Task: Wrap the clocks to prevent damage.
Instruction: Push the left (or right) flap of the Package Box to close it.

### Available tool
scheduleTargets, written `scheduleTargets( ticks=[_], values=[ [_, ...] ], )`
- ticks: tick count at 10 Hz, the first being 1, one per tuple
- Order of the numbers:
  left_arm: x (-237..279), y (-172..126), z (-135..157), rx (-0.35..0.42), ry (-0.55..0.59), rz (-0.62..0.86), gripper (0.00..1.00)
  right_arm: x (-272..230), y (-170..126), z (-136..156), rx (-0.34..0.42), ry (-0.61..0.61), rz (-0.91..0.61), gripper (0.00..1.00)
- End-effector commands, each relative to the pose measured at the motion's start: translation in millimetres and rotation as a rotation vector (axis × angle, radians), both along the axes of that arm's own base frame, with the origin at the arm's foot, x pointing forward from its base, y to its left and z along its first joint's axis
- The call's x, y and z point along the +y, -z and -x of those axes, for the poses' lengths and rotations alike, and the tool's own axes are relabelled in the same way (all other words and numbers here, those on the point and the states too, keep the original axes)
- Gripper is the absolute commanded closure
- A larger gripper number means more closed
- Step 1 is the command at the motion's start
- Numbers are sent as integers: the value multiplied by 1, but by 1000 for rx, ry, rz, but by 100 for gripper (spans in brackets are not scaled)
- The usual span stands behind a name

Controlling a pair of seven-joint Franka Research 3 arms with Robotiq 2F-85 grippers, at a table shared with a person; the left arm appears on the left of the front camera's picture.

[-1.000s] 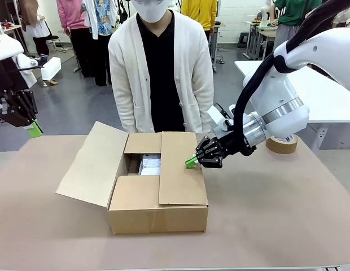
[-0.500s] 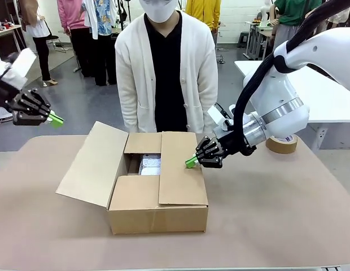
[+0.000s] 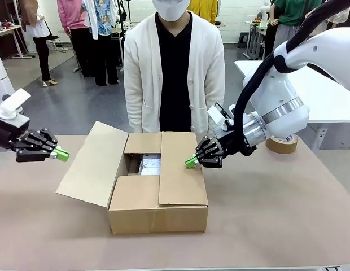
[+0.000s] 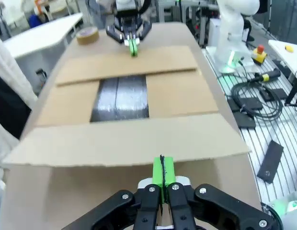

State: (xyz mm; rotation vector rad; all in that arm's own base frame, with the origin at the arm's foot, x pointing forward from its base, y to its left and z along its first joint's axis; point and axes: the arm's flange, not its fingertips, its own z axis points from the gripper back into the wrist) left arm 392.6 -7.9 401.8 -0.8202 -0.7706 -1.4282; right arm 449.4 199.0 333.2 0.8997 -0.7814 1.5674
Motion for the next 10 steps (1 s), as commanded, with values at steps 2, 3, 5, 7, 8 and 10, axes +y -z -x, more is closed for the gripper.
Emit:
scheduleTargets(
  ticks=[2,3,5,7,8,10],
  values=[
    [0,0,0,0,0,0,100,0,4,0,5,4,4,99],
    [0,0,0,0,0,0,100,0,4,0,5,4,4,99],
    [0,0,0,0,0,0,100,0,4,0,5,4,4,99],
    [0,0,0,0,0,0,100,0,4,0,5,4,4,99],
    [0,0,0,0,0,0,100,0,4,0,5,4,4,99],
    [5,15,-15,33,2,-38,100,0,4,0,5,4,4,99]
  ],
)
